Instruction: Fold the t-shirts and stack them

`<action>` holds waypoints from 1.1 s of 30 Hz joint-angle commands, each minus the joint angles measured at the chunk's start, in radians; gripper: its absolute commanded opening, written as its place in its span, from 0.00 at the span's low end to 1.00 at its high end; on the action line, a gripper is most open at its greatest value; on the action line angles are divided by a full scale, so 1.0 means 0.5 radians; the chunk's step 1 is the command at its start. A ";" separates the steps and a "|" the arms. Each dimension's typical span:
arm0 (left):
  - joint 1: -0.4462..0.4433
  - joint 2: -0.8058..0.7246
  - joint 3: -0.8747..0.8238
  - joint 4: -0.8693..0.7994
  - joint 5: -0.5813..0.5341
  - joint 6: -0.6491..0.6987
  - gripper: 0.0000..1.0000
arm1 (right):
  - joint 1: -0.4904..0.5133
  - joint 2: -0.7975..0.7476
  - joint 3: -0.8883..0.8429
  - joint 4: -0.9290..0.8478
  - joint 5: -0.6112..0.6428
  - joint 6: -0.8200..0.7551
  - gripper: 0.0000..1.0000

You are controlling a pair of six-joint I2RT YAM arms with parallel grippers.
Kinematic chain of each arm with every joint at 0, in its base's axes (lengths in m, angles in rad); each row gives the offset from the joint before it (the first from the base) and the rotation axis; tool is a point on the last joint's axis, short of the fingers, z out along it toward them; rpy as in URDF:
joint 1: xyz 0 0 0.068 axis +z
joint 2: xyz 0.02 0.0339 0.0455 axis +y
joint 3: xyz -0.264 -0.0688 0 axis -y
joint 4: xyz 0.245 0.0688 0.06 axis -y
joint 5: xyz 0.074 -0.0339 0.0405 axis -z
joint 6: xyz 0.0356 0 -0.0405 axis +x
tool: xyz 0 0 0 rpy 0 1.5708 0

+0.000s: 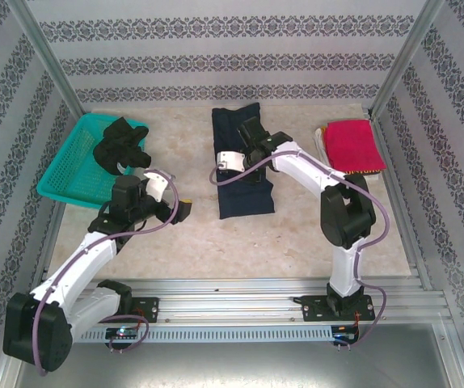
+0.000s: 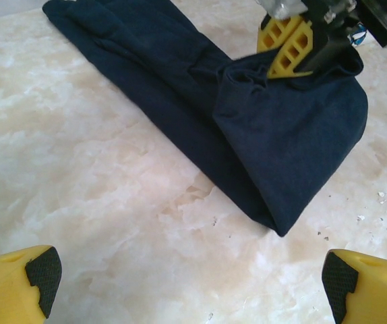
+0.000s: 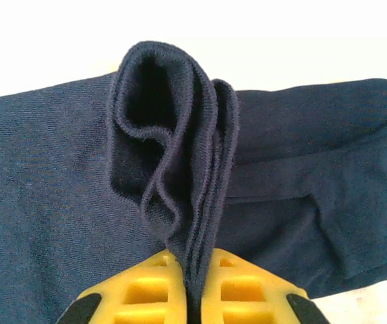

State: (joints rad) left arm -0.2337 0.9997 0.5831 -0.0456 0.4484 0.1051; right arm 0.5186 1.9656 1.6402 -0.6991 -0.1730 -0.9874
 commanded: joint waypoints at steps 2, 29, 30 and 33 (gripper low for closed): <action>0.004 0.046 0.063 0.046 0.063 0.018 1.00 | -0.039 0.089 0.128 0.059 -0.056 -0.042 0.00; -0.014 0.137 0.058 0.138 0.118 -0.022 1.00 | -0.101 0.480 0.464 0.078 0.003 -0.018 0.00; -0.016 0.140 0.058 0.142 0.118 -0.026 1.00 | -0.102 0.490 0.467 0.087 0.000 -0.011 0.00; -0.021 0.144 0.058 0.151 0.119 -0.031 1.00 | -0.102 0.519 0.477 0.115 -0.013 0.008 0.00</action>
State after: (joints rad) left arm -0.2359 1.0683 0.5941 -0.0124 0.4858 0.0994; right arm 0.4732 2.1910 1.8515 -0.6720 -0.1696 -0.9943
